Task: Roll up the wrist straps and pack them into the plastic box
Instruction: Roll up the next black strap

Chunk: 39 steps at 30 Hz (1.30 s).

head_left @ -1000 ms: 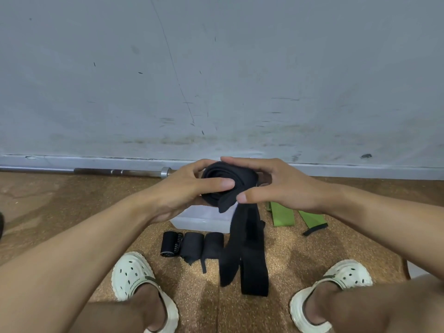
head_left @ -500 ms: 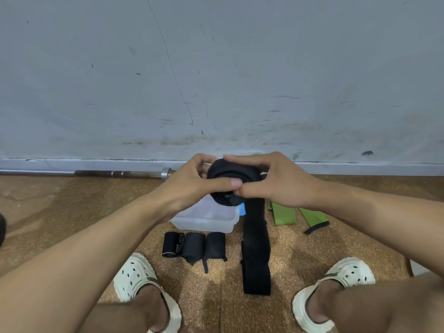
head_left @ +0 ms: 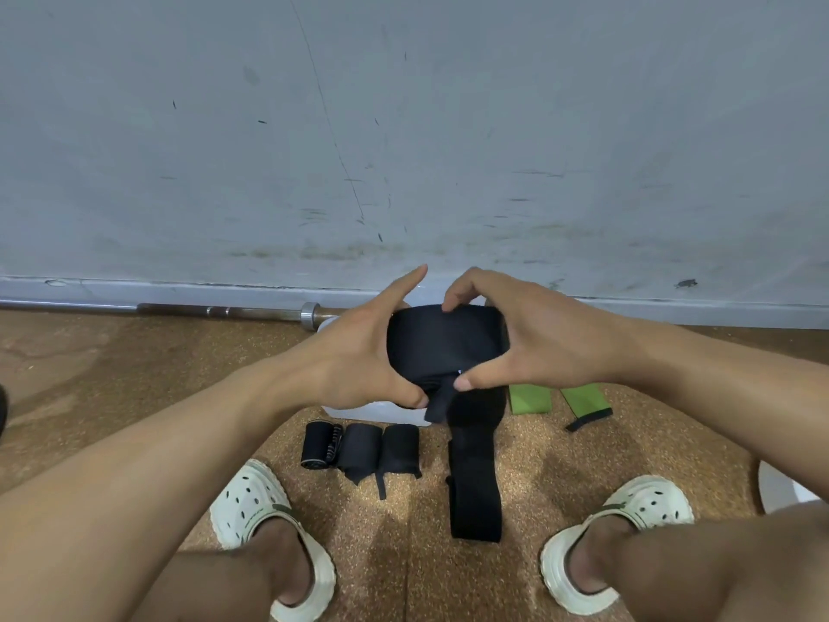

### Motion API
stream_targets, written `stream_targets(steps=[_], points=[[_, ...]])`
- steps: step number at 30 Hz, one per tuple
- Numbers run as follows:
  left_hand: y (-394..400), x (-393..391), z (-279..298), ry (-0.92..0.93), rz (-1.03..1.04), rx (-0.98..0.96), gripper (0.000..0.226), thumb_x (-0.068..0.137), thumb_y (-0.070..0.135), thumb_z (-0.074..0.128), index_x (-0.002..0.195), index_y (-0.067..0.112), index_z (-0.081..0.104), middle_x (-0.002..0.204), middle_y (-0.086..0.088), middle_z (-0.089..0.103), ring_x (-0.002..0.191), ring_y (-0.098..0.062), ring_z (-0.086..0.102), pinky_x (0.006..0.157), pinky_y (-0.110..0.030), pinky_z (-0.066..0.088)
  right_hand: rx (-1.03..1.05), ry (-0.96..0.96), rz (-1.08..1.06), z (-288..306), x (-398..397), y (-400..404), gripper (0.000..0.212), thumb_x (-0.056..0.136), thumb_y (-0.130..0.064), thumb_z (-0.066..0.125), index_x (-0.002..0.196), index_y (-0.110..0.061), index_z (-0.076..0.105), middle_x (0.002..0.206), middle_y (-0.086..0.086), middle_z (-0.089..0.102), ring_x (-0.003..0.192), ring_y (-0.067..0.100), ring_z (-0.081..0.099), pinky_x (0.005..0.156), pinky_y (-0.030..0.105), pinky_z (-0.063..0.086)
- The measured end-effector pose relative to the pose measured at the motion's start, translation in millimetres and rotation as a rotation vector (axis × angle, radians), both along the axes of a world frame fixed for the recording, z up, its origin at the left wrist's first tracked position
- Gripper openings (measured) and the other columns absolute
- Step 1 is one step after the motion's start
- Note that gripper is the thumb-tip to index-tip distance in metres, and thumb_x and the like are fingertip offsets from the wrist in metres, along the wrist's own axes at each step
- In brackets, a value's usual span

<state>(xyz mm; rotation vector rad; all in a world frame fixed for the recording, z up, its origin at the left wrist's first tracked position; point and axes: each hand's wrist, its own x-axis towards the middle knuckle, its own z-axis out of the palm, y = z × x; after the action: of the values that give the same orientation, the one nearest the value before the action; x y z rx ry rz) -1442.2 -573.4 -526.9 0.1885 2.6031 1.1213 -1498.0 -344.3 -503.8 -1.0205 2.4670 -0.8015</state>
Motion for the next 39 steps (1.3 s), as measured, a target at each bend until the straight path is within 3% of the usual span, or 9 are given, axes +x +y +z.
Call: stream_targets(steps=[6,10,15,18,22,25,30,34,39], points=[[-7,-2,-1,0.032,0.019,0.067,0.128,0.063,0.016,0.095,0.156,0.052,0.016,0.127,0.015,0.054,0.121,-0.003,0.055,0.1,-0.032,0.054,0.018,-0.135,-0.047,1,-10,5,0.04,0.072,-0.034,0.089,0.094,-0.033,0.056,0.087,-0.004,0.072,0.072,0.01,0.066,0.064,0.03,0.051],[-13,-4,0,0.013,0.065,0.075,0.118,0.06,0.019,0.095,0.149,0.054,0.026,0.13,0.015,0.054,0.132,-0.002,0.047,0.107,-0.036,0.049,0.072,-0.095,-0.08,-3,-14,11,0.036,0.074,-0.022,0.081,0.095,-0.034,0.053,0.081,-0.003,0.065,0.059,0.005,0.052,0.056,0.024,0.043],[-6,-1,-3,-0.026,0.149,0.235,0.117,0.045,0.034,0.095,0.144,0.055,0.035,0.13,0.016,0.057,0.131,-0.003,0.051,0.11,-0.043,0.047,0.002,-0.254,-0.041,-17,-2,8,0.042,0.076,-0.045,0.086,0.103,-0.04,0.054,0.098,0.001,0.069,0.085,0.022,0.066,0.081,0.047,0.054],[-2,1,-2,-0.017,0.224,0.359,0.115,0.052,0.015,0.097,0.145,0.05,0.039,0.129,0.012,0.061,0.124,0.002,0.057,0.109,-0.042,0.049,-0.099,-0.302,-0.078,-23,6,5,0.052,0.076,-0.055,0.085,0.11,-0.035,0.052,0.113,0.0,0.069,0.104,0.032,0.066,0.094,0.059,0.052],[4,2,2,-0.025,0.277,0.518,0.115,0.059,0.004,0.095,0.148,0.046,0.036,0.131,0.008,0.063,0.122,-0.004,0.062,0.104,-0.034,0.05,-0.248,-0.301,-0.107,-20,7,-1,0.047,0.081,-0.045,0.084,0.108,-0.028,0.05,0.144,-0.023,0.051,0.134,0.006,0.051,0.115,0.045,0.039],[6,2,6,-0.073,0.294,0.641,0.125,0.054,0.006,0.096,0.152,0.048,0.031,0.141,0.009,0.058,0.125,-0.008,0.062,0.099,-0.034,0.054,-0.349,-0.258,-0.151,-17,6,-6,0.05,0.074,-0.045,0.087,0.105,-0.028,0.052,0.127,-0.012,0.063,0.128,0.012,0.057,0.113,0.046,0.043],[6,6,3,-0.279,0.207,0.75,0.135,0.066,-0.028,0.071,0.16,0.045,0.007,0.16,0.002,0.042,0.115,-0.019,0.069,0.091,-0.038,0.058,-0.318,-0.092,-0.168,-15,4,-7,0.051,0.07,-0.033,0.088,0.106,-0.039,0.053,0.127,-0.019,0.053,0.128,0.006,0.053,0.112,0.033,0.043],[6,4,1,-0.468,0.186,0.94,0.115,0.068,-0.003,0.068,0.161,0.036,0.014,0.145,-0.021,0.055,0.125,-0.04,0.06,0.107,-0.059,0.047,-0.235,0.121,-0.082,-17,6,-10,0.059,0.069,-0.02,0.086,0.116,-0.035,0.054,0.125,-0.015,0.042,0.119,0.005,0.048,0.091,0.015,0.044],[24,5,-2,-0.284,0.375,0.722,0.074,0.083,0.013,0.082,0.147,0.024,0.045,0.112,-0.009,0.077,0.1,-0.025,0.075,0.075,-0.031,0.06,-0.249,0.135,-0.08,-17,14,-13,0.07,0.067,-0.038,0.092,0.118,-0.035,0.044,0.126,-0.014,0.047,0.117,0.003,0.048,0.09,0.021,0.046]])
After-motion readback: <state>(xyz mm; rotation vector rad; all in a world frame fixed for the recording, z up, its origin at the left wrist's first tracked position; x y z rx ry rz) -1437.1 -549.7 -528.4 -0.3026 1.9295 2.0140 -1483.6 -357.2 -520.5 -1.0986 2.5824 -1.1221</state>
